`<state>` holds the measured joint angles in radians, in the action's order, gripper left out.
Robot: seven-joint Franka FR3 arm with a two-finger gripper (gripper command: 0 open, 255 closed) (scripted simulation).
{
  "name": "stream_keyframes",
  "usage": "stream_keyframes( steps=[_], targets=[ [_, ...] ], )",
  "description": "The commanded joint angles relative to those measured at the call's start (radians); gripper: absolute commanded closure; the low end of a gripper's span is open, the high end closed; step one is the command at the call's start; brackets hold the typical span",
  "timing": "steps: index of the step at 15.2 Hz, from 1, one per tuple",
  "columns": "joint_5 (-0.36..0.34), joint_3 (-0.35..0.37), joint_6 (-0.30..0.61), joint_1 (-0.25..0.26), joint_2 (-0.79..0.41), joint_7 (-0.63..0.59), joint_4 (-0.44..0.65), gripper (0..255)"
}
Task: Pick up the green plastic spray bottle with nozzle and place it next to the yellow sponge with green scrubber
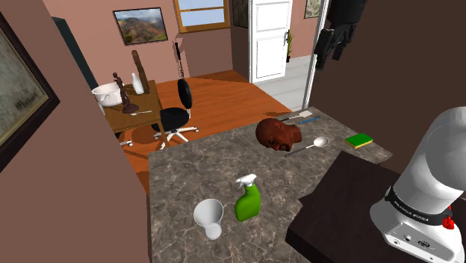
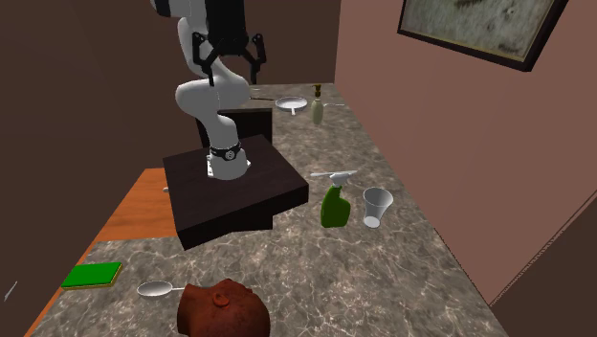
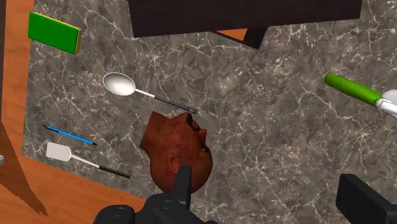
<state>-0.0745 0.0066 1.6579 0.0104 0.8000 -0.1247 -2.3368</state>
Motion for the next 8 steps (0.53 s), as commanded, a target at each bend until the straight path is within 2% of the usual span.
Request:
stream_keyframes(
  steps=[1,8],
  targets=[
    [0.0,0.0,0.0,0.0,0.0,0.0,0.0,0],
    [0.035,0.0,0.202,0.097,-0.123,0.132,-0.093,0]
  ],
)
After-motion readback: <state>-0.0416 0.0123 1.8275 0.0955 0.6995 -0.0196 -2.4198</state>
